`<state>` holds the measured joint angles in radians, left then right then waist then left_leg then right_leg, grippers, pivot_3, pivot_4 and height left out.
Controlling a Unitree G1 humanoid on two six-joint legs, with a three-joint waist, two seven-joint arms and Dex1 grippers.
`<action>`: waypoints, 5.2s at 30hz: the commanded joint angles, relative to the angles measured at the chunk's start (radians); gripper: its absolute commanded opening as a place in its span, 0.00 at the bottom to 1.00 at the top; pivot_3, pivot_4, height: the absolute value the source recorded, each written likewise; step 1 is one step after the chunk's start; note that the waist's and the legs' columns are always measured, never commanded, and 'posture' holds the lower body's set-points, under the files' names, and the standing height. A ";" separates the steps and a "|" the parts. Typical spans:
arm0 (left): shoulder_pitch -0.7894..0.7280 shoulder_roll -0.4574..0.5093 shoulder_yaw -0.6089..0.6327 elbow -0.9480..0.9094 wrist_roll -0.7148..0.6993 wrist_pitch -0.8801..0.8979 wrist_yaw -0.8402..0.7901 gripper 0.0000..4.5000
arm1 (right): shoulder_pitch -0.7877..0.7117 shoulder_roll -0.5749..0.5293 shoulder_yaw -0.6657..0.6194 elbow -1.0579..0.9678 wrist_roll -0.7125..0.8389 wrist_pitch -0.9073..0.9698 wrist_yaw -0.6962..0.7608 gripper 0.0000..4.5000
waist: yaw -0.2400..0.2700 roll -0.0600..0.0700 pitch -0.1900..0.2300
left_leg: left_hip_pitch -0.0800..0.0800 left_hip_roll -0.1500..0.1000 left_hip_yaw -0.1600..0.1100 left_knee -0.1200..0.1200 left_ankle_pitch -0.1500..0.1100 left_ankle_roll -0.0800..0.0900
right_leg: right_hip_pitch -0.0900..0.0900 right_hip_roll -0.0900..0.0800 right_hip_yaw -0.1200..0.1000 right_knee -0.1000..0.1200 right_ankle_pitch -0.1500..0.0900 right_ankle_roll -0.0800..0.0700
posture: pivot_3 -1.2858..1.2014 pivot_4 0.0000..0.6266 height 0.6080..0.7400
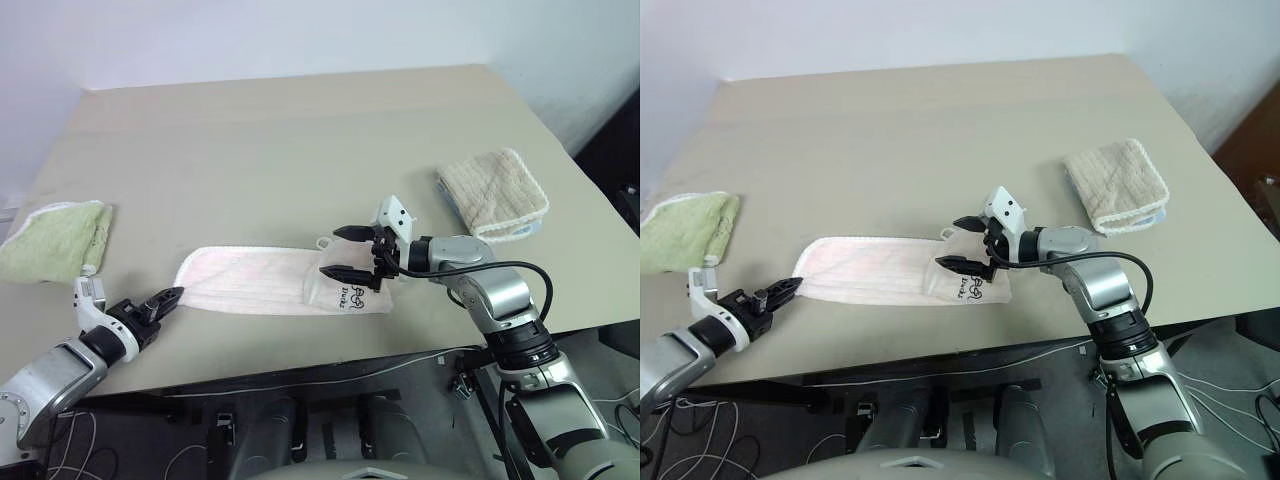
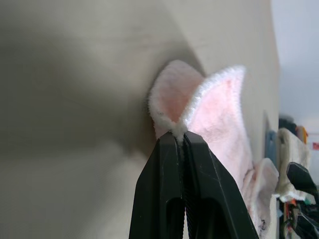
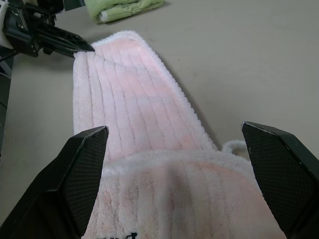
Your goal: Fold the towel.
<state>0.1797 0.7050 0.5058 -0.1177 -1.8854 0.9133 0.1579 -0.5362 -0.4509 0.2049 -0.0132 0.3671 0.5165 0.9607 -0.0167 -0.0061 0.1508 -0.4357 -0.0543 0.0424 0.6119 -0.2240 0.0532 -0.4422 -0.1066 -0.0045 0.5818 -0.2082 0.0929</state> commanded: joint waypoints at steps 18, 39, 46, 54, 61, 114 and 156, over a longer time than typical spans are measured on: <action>-0.604 0.099 -0.258 0.010 -0.087 0.203 -0.054 0.01 | 0.015 -0.040 -0.218 -0.062 0.074 0.063 -0.088 1.00 | 0.006 0.000 0.000 | -0.005 0.000 0.000 0.004 0.002 -0.003 | -0.001 0.002 0.000 0.003 0.001 0.001 | 0.52 0.24 1.00; -1.156 -0.138 -0.827 0.256 0.685 0.417 -0.815 0.01 | 0.211 -0.175 -0.466 -0.222 0.121 0.128 -0.254 1.00 | 0.007 -0.002 0.003 | -0.006 0.001 -0.001 0.017 0.002 -0.002 | 0.000 0.002 0.000 0.014 0.000 0.000 | 0.52 0.24 1.00; -1.210 -0.217 -0.978 0.348 0.988 0.279 -1.075 0.01 | 0.254 -0.178 -0.482 -0.273 0.133 0.144 -0.299 1.00 | 0.007 -0.002 0.004 | -0.008 0.001 -0.001 0.016 0.002 -0.001 | -0.002 0.001 0.000 0.012 0.000 0.000 | 0.52 0.24 1.00; -1.174 -0.324 -1.005 0.357 1.162 0.206 -1.154 0.01 | 0.269 -0.180 -0.481 -0.287 0.130 0.143 -0.317 1.00 | 0.008 -0.003 0.005 | -0.009 0.001 -0.001 0.018 0.001 0.000 | -0.001 0.000 0.000 0.012 0.000 0.001 | 0.52 0.24 1.00; -1.138 -0.339 -0.932 0.325 1.198 0.191 -1.177 0.21 | 0.262 -0.187 -0.469 -0.270 0.125 0.129 -0.304 1.00 | 0.008 -0.003 0.005 | -0.009 0.001 -0.001 0.020 0.003 0.002 | -0.001 0.001 0.000 0.014 0.001 0.001 | 0.52 0.24 1.00; -0.635 -0.415 -0.727 0.436 1.662 -0.866 -1.166 0.01 | 0.164 0.137 -0.067 0.098 -0.055 -0.069 -0.320 0.00 | 0.004 -0.002 0.005 | 0.002 0.001 -0.002 0.022 0.001 0.000 | 0.010 0.002 -0.001 0.017 0.003 0.002 | 0.52 0.24 1.00; -0.608 -0.190 -0.204 0.083 0.963 0.538 -0.722 1.00 | 0.066 -0.157 -0.155 -0.141 0.108 0.151 -0.049 0.99 | 0.007 -0.005 0.007 | 0.006 0.001 -0.002 0.019 0.001 0.000 | 0.013 0.002 -0.001 0.015 0.001 0.000 | 0.52 0.24 1.00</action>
<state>-0.4022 0.5349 0.2718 -0.0493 -0.8868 1.3971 -0.5900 -0.4584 -0.5962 0.0572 -0.1316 0.4792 0.6745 0.9126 -0.0095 -0.0110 0.1583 -0.4292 -0.0529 0.0400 0.6313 -0.2230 0.0533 -0.4289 -0.1043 -0.0055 0.5966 -0.2070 0.0934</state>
